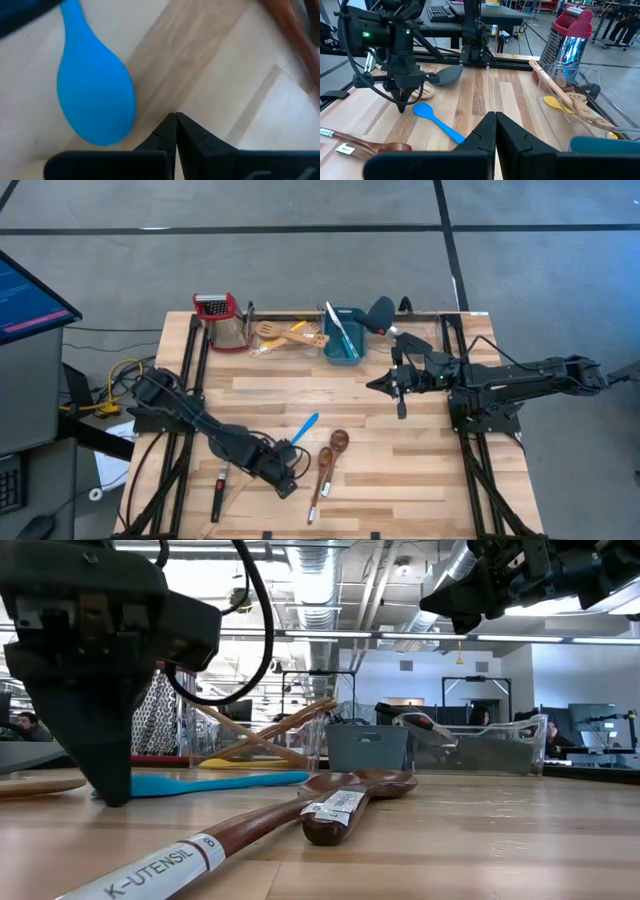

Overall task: Pick & Place Kitchen Items
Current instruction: Put the blue serving spoon into the left transparent bin

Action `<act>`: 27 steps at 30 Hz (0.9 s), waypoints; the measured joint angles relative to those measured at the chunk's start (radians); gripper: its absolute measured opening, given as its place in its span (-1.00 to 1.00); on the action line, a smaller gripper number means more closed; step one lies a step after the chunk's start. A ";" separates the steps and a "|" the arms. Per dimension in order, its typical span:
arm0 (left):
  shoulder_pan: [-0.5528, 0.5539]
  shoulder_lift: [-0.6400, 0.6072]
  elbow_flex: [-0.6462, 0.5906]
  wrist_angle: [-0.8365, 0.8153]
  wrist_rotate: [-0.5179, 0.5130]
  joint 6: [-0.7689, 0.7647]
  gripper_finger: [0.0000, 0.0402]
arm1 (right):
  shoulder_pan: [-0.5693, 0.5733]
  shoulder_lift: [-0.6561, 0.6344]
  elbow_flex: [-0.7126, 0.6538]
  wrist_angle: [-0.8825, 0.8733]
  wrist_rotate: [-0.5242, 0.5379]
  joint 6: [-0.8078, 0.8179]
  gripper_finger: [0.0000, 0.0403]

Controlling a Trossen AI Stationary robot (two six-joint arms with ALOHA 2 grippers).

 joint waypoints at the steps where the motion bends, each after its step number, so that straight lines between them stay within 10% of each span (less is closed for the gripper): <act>1: 0.000 0.002 0.001 -0.001 -0.019 0.000 -0.99 | 0.000 0.000 0.000 0.000 0.000 0.000 -0.99; 27: 0.046 0.011 -0.015 -0.222 -0.417 -0.015 -1.00 | 0.000 0.000 0.000 0.000 0.000 0.000 -0.99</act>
